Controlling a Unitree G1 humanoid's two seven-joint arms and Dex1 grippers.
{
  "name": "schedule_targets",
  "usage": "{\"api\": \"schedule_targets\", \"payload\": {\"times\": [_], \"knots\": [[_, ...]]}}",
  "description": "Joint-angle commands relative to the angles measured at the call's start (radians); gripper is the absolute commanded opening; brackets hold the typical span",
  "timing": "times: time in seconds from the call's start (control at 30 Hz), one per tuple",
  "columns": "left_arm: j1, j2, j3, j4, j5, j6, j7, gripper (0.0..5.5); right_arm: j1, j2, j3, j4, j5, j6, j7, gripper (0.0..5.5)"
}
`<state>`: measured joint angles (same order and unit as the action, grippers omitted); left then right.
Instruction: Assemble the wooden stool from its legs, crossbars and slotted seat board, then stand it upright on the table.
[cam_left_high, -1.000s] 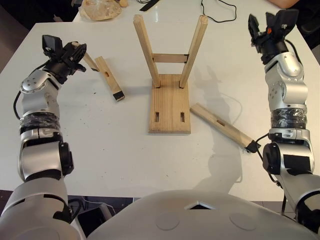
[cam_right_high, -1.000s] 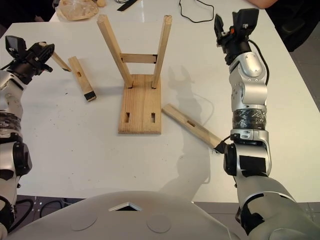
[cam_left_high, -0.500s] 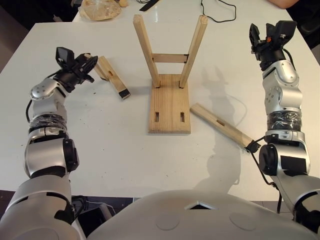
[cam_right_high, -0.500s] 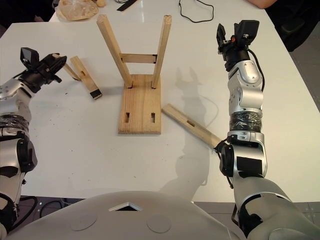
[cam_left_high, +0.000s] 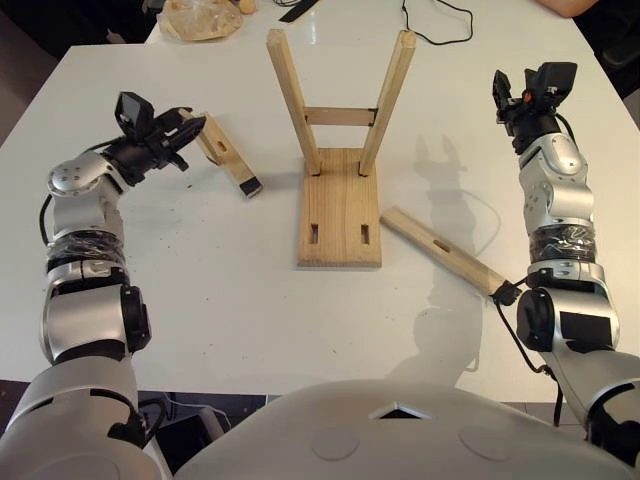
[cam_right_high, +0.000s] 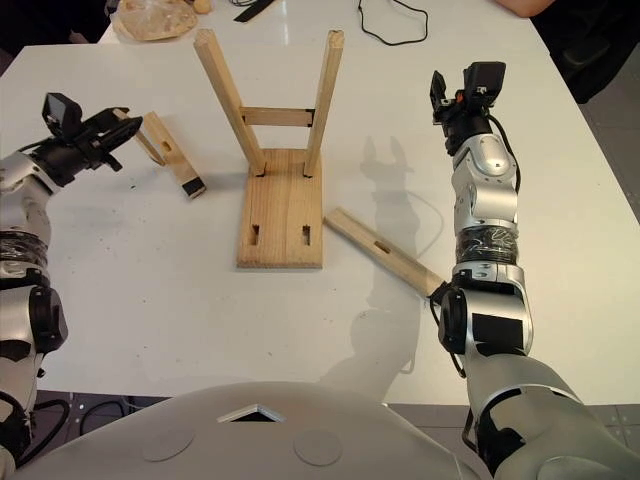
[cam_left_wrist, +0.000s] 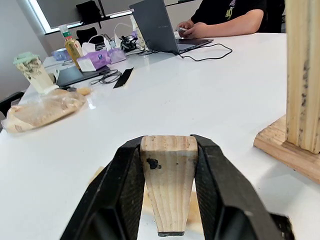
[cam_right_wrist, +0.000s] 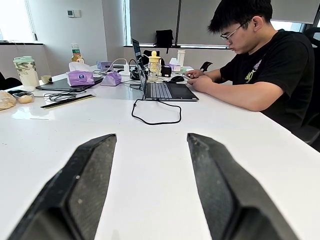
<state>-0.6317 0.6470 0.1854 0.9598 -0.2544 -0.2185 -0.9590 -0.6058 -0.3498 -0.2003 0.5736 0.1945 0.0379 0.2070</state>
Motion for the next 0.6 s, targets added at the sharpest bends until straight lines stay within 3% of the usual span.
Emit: {"api": "schedule_targets", "payload": {"times": [0.03,0.27,0.43,0.6], "knots": [[-0.068,-0.034,0.010,0.040,0.008,-0.050,0.019,1.31,-0.003,0.013,-0.009,0.015,-0.001,-0.004,-0.005,2.60],[-0.129,-0.010,0.082,0.040,-0.037,-0.072,0.045,1.31,0.020,0.023,-0.022,0.017,0.007,0.007,-0.009,2.60],[-0.141,-0.088,0.116,0.125,-0.033,-0.113,0.173,1.31,0.005,0.033,-0.030,0.052,0.004,0.002,-0.011,2.60],[-0.116,-0.146,0.139,0.169,-0.043,-0.141,0.198,1.31,-0.025,0.033,-0.032,0.096,0.002,-0.001,-0.001,2.60]]}}
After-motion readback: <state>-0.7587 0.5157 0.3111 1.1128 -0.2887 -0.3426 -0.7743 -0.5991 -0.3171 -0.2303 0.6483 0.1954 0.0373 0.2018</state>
